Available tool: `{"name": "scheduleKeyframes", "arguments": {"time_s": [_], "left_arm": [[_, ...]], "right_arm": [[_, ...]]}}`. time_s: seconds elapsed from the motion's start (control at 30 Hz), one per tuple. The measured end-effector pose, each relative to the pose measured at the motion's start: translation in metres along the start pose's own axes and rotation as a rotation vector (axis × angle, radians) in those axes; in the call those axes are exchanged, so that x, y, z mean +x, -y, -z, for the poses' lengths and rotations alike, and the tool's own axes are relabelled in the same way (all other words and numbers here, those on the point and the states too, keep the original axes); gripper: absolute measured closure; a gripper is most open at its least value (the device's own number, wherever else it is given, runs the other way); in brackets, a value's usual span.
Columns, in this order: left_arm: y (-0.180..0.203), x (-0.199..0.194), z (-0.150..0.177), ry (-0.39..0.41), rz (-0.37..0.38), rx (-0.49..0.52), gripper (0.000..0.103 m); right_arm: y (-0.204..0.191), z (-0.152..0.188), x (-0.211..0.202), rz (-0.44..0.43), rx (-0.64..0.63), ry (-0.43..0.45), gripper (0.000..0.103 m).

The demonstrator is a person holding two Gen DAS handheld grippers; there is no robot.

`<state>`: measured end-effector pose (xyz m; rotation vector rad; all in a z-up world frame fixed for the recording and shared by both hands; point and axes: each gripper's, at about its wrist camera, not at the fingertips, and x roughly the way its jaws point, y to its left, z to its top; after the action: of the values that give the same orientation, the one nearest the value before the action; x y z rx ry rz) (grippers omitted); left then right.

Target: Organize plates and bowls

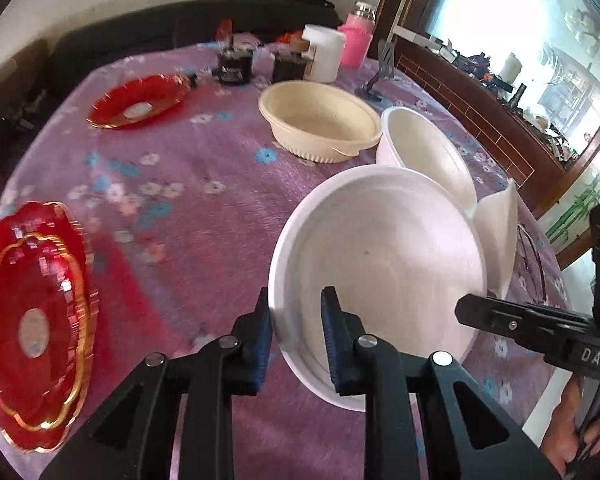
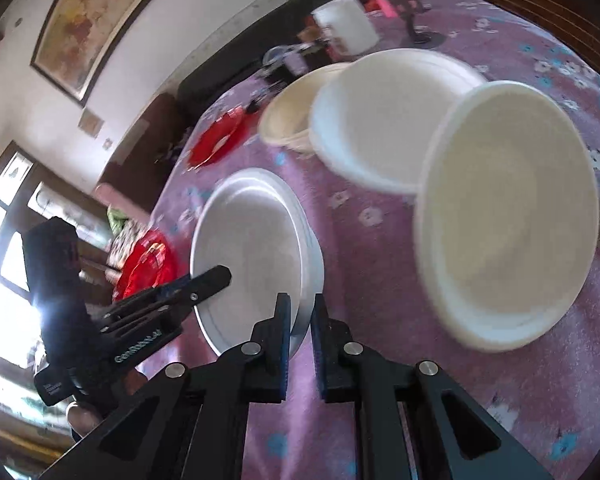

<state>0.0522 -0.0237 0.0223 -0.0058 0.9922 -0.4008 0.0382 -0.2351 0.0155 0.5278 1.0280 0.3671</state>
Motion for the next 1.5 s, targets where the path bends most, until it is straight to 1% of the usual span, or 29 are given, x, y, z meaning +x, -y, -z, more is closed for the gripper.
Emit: {"name": "scheduleKeyframes", "arguments": {"time_s": [0.07,0.1,0.17,0.23,0.27,0.3,0.33,0.4,0.43,0.5,0.57,0.6,0.63,0.67,0.73,0.8,0.87,0.93,1.0,1.1,1.13,1.2,1.23,1.27,1.33,1.5], "left_arm": [[-0.005,-0.007,0.006,-0.018,-0.005,-0.016,0.082],[-0.006,-0.009,0.009,-0.021,-0.021,-0.006,0.082],[-0.009,-0.011,0.017,-0.029,-0.037,0.004,0.082],[-0.015,-0.01,0.023,-0.036,-0.059,0.007,0.081],[-0.018,-0.008,0.025,-0.035,-0.08,0.006,0.081],[-0.02,-0.006,0.025,-0.035,-0.082,0.001,0.078],[-0.024,-0.005,0.026,-0.036,-0.071,-0.012,0.078],[-0.029,-0.006,0.027,-0.034,-0.06,-0.031,0.078],[-0.031,-0.008,0.027,-0.026,-0.056,-0.034,0.077],[-0.031,-0.01,0.027,-0.014,-0.049,-0.027,0.073],[-0.029,-0.014,0.026,0.009,-0.047,-0.021,0.061],[-0.029,-0.015,0.026,0.02,-0.053,-0.02,0.058],[-0.028,-0.016,0.025,0.032,-0.06,-0.02,0.054],[-0.028,-0.016,0.025,0.034,-0.06,-0.017,0.054],[-0.025,-0.015,0.024,0.026,-0.058,-0.004,0.054],[-0.025,-0.012,0.023,0.02,-0.061,-0.005,0.053],[-0.025,-0.008,0.022,0.009,-0.061,-0.006,0.053],[-0.023,-0.003,0.021,0.003,-0.067,0.0,0.053],[-0.02,0.001,0.021,-0.001,-0.07,0.008,0.053],[-0.018,0.009,0.022,-0.005,-0.083,0.014,0.053],[-0.017,0.012,0.022,-0.008,-0.086,0.017,0.055],[-0.016,0.016,0.024,-0.012,-0.082,0.013,0.066],[-0.014,0.018,0.025,-0.02,-0.076,0.02,0.077],[-0.013,0.019,0.026,-0.024,-0.068,0.022,0.081],[-0.011,0.018,0.028,-0.013,-0.068,0.023,0.083],[-0.004,0.011,0.03,0.029,-0.099,0.056,0.083]], "right_arm": [[-0.005,0.003,0.005,-0.01,-0.009,-0.024,0.092],[-0.006,0.004,0.008,-0.02,-0.01,-0.039,0.09],[-0.008,0.007,0.017,-0.032,-0.021,-0.083,0.089],[-0.01,0.008,0.022,0.012,-0.046,-0.084,0.089],[-0.01,0.008,0.023,0.047,-0.058,-0.073,0.089],[-0.01,0.008,0.022,0.069,-0.067,-0.058,0.087],[-0.01,0.008,0.018,0.081,-0.077,-0.038,0.083],[-0.013,0.007,0.009,0.111,-0.108,0.01,0.081],[-0.017,0.008,0.002,0.138,-0.145,0.046,0.081],[-0.028,0.012,-0.01,0.192,-0.226,0.107,0.081],[-0.035,0.016,-0.019,0.207,-0.285,0.16,0.081],[-0.037,0.017,-0.021,0.205,-0.305,0.172,0.08],[-0.038,0.018,-0.019,0.207,-0.318,0.168,0.079],[-0.039,0.018,-0.017,0.206,-0.318,0.157,0.079],[-0.035,0.019,-0.011,0.183,-0.304,0.131,0.079],[-0.029,0.018,-0.006,0.185,-0.28,0.102,0.079],[-0.027,0.019,-0.001,0.163,-0.258,0.088,0.079],[-0.019,0.016,0.005,0.149,-0.209,0.058,0.079],[-0.015,0.014,0.009,0.134,-0.184,0.046,0.079],[-0.009,0.014,0.016,0.119,-0.149,0.027,0.08],[-0.009,0.014,0.017,0.115,-0.143,0.028,0.081],[-0.008,0.015,0.018,0.124,-0.139,0.031,0.09],[-0.008,0.015,0.018,0.128,-0.139,0.035,0.091],[-0.008,0.015,0.018,0.124,-0.138,0.041,0.091],[-0.007,0.016,0.017,0.118,-0.133,0.047,0.092],[-0.011,0.018,0.017,0.135,-0.144,0.066,0.092]]}}
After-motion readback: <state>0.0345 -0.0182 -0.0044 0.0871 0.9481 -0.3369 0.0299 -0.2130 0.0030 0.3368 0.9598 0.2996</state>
